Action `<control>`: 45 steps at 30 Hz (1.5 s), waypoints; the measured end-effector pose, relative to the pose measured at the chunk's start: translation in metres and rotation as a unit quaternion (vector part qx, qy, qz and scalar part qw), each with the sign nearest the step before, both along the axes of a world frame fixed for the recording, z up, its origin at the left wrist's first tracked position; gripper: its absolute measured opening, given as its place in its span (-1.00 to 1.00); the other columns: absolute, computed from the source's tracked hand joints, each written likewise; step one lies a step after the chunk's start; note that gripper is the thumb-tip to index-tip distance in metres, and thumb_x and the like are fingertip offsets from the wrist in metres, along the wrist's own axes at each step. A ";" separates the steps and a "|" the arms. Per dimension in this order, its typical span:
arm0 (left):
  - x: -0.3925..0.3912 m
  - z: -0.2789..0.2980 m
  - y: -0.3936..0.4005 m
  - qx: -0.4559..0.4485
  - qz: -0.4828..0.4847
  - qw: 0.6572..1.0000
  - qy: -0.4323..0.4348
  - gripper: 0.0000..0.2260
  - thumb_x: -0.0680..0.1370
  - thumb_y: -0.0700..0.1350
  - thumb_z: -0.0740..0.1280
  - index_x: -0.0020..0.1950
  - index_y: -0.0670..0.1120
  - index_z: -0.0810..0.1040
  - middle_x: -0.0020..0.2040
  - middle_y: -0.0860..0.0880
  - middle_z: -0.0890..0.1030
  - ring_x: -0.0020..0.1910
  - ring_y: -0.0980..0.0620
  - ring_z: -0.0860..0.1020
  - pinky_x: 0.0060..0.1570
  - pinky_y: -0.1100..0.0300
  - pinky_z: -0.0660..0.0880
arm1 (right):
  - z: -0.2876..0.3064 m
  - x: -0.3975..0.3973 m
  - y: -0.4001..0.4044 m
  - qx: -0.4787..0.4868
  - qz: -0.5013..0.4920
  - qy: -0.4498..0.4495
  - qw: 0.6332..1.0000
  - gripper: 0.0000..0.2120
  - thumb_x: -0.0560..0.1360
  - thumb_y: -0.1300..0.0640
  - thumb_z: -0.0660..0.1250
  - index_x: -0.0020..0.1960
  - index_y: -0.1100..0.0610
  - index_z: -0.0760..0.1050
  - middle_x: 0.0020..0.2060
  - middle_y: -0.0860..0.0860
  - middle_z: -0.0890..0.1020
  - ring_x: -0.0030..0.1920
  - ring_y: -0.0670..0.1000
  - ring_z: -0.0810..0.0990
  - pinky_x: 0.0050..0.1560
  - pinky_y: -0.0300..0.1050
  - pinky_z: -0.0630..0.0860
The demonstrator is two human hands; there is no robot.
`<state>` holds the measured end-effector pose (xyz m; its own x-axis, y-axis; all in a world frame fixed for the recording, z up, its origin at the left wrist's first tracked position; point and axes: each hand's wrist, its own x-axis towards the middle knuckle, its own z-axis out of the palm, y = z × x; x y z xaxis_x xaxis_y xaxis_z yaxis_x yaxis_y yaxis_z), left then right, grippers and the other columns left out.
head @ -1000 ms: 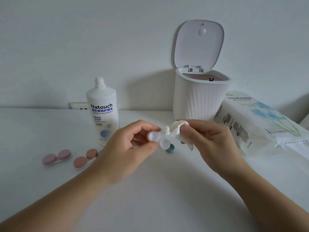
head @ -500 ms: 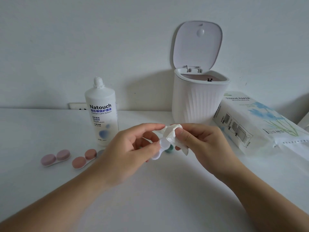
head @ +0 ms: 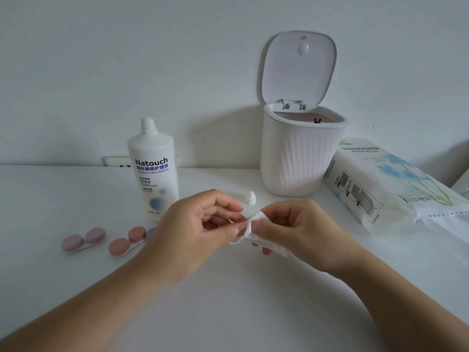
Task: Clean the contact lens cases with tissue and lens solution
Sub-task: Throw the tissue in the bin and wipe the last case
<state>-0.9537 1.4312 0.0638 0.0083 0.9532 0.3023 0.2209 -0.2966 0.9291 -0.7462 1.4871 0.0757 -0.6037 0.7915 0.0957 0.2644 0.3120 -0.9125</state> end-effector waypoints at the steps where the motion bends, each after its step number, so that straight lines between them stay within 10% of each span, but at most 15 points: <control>1: 0.000 -0.001 0.001 0.003 0.000 1.000 0.002 -0.81 0.38 -0.03 0.56 -0.06 0.11 0.64 -0.09 0.02 0.75 -0.10 0.03 0.71 -0.05 0.23 0.62 | 0.000 0.000 0.000 -0.004 0.000 -0.009 1.000 -0.81 0.50 -0.09 0.43 -0.07 0.02 0.71 -0.22 0.00 0.74 -0.26 -0.04 0.70 -0.28 -0.19 0.52; 20: -0.003 0.003 0.000 0.128 0.013 0.962 0.240 -0.74 0.53 -0.20 0.44 0.20 -0.04 0.68 -0.09 0.11 0.61 -0.07 0.03 0.59 -0.02 0.26 0.48 | 0.002 0.000 -0.002 -0.068 0.044 -0.038 0.996 -0.85 0.49 0.05 0.41 -0.07 0.13 0.67 -0.31 0.04 0.69 -0.28 -0.01 0.65 -0.24 -0.18 0.53; 28: -0.005 0.003 -0.005 0.129 0.036 0.971 0.197 -0.84 0.36 0.04 0.53 -0.14 0.08 0.62 -0.20 0.16 0.64 -0.17 0.11 0.62 -0.16 0.48 0.41 | 0.005 0.002 0.000 -0.056 0.029 0.015 0.998 -0.82 0.52 0.04 0.38 -0.12 0.14 0.67 -0.31 0.05 0.66 -0.29 0.00 0.65 -0.26 -0.33 0.44; 39: -0.003 0.000 -0.002 0.147 -0.010 0.958 0.246 -0.82 0.53 -0.25 0.45 0.11 -0.12 0.64 -0.11 0.02 0.58 -0.13 0.04 0.57 -0.02 0.13 0.51 | 0.000 0.000 -0.001 -0.059 0.050 -0.048 0.996 -0.82 0.44 -0.01 0.43 -0.14 0.10 0.68 -0.33 0.07 0.69 -0.33 0.00 0.64 -0.27 -0.20 0.52; 45: -0.004 0.001 -0.003 0.145 0.009 0.957 0.251 -0.90 0.54 -0.20 0.45 -0.05 -0.06 0.56 -0.16 0.07 0.58 -0.12 0.05 0.56 -0.17 0.42 0.42 | 0.002 0.003 0.003 -0.003 -0.012 -0.008 1.000 -0.85 0.43 0.00 0.48 -0.17 0.07 0.70 -0.36 0.03 0.69 -0.36 -0.05 0.65 -0.29 -0.27 0.49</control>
